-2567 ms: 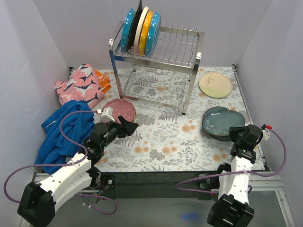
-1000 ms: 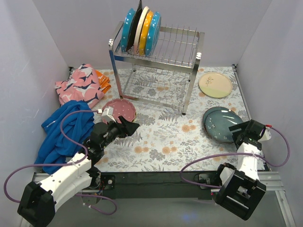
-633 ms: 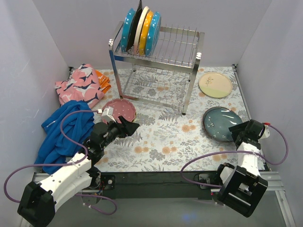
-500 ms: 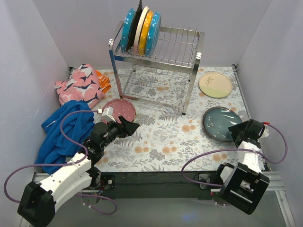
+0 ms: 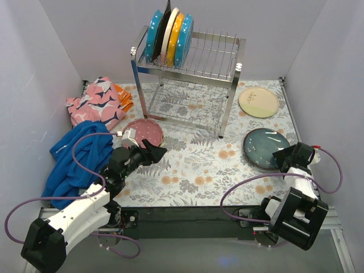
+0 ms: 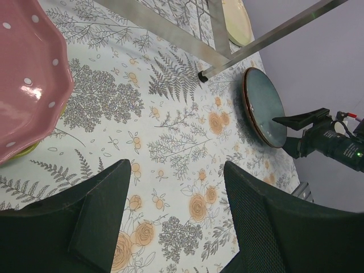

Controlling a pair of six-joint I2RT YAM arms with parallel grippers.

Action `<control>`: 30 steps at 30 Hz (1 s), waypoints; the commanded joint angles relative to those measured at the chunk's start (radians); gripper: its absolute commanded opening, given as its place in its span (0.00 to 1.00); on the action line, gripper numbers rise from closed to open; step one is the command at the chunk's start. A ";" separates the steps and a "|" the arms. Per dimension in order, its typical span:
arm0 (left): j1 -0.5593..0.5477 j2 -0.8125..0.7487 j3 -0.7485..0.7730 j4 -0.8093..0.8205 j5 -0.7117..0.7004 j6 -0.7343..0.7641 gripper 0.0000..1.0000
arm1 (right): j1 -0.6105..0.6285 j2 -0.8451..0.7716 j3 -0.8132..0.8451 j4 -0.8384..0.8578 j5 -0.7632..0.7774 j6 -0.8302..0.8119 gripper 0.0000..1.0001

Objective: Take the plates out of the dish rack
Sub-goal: Place the plate at the center of the board.

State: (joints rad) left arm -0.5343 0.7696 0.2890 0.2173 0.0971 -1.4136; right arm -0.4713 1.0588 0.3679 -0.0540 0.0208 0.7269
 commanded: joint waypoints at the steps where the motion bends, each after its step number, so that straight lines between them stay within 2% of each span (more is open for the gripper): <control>1: -0.004 -0.016 0.010 -0.006 -0.020 0.016 0.65 | 0.013 0.009 0.008 0.072 -0.013 0.003 0.66; 14: -0.004 -0.023 0.010 -0.009 -0.019 0.016 0.65 | 0.016 0.070 0.051 0.071 -0.081 -0.055 0.67; 21: -0.004 -0.027 0.010 -0.012 -0.020 0.016 0.65 | 0.016 0.038 0.124 -0.082 0.043 -0.096 0.80; 30: -0.004 -0.012 0.012 -0.006 -0.010 0.013 0.65 | 0.049 -0.088 0.226 -0.210 0.025 -0.158 0.80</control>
State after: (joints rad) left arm -0.5343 0.7578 0.2890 0.2100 0.0925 -1.4128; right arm -0.4500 1.0336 0.5125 -0.2131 0.0410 0.6102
